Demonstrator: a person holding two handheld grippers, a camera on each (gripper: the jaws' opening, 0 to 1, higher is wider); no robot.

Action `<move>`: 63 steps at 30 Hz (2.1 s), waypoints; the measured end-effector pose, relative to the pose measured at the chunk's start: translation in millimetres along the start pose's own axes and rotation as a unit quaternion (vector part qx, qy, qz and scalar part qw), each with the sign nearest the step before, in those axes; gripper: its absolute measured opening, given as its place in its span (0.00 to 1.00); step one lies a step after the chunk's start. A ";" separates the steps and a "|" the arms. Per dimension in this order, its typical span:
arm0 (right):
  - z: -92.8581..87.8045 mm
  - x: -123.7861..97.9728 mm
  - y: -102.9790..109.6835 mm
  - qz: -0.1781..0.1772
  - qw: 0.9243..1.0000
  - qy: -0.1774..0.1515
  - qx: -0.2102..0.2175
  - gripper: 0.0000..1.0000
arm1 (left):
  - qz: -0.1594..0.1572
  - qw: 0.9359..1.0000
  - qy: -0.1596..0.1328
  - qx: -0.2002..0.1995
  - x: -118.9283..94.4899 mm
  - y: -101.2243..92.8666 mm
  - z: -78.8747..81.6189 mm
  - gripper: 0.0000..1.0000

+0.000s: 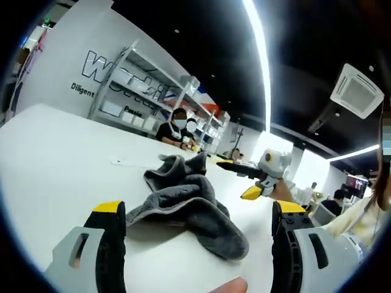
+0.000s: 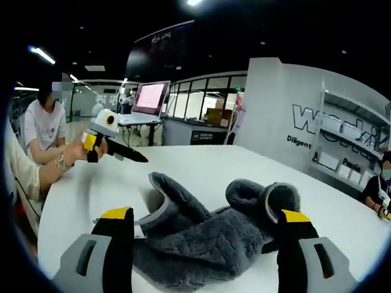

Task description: Fold the towel on the table until its edges align and the towel forms a compact rectangular stack.

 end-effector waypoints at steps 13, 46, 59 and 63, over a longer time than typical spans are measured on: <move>-33.3 -20.7 -30.4 -0.040 0.997 -0.004 0.070 0.99 | 0.006 1.000 0.025 -0.002 10.8 -2.8 -10.7 0.98; -30.2 -18.5 -26.6 -0.044 0.994 -0.005 0.097 0.97 | -0.030 0.997 0.028 0.064 23.8 -27.6 -10.0 0.78; -30.0 -18.8 -29.1 -0.042 0.994 -0.003 0.100 0.96 | -0.081 0.994 0.045 0.050 42.3 -38.4 -21.7 0.78; -32.2 -18.3 -22.2 -0.042 0.994 -0.001 0.100 0.96 | -0.076 0.993 0.062 0.058 57.4 -44.3 -34.5 0.78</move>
Point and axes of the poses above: the point that each gripper's makers call its tool centre point, and the gripper's own axes: x roughly forward along the fingers, y roughly to its left, z roughly out of its top, the point moved 10 cm from there along -x, roughly backward along the fingers, and after that the axes turned 5 degrees about y, right-handed, at the moved point
